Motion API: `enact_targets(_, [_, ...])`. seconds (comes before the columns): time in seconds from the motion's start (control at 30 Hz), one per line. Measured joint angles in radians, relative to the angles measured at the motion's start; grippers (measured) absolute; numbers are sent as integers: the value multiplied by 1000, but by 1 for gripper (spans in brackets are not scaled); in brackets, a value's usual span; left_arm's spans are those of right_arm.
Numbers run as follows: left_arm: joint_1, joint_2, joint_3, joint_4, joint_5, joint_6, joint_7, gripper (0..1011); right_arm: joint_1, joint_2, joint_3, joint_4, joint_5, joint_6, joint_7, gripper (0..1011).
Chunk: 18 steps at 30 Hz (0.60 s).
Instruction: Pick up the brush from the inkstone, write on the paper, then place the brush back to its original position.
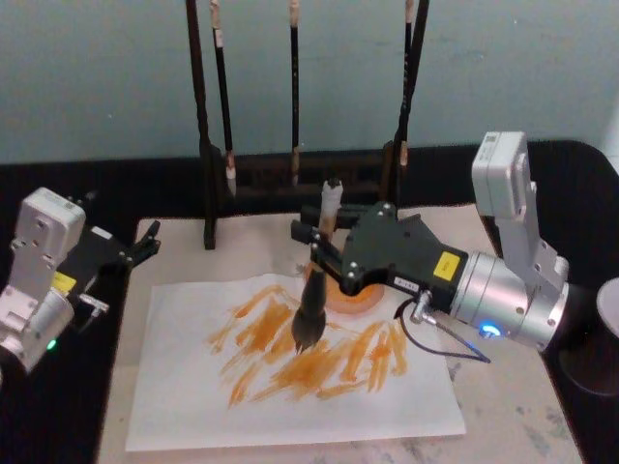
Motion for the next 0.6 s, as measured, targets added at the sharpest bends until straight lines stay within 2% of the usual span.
enact_targets(0.27, [0, 0, 0, 0, 0, 0, 0, 1001, -14, 6, -7, -26, -2, -2, 33, 175])
enact_targets(0.6, [0, 0, 0, 0, 0, 0, 0, 1001, -5, -15, -35, -15, -11, 9, 46, 175])
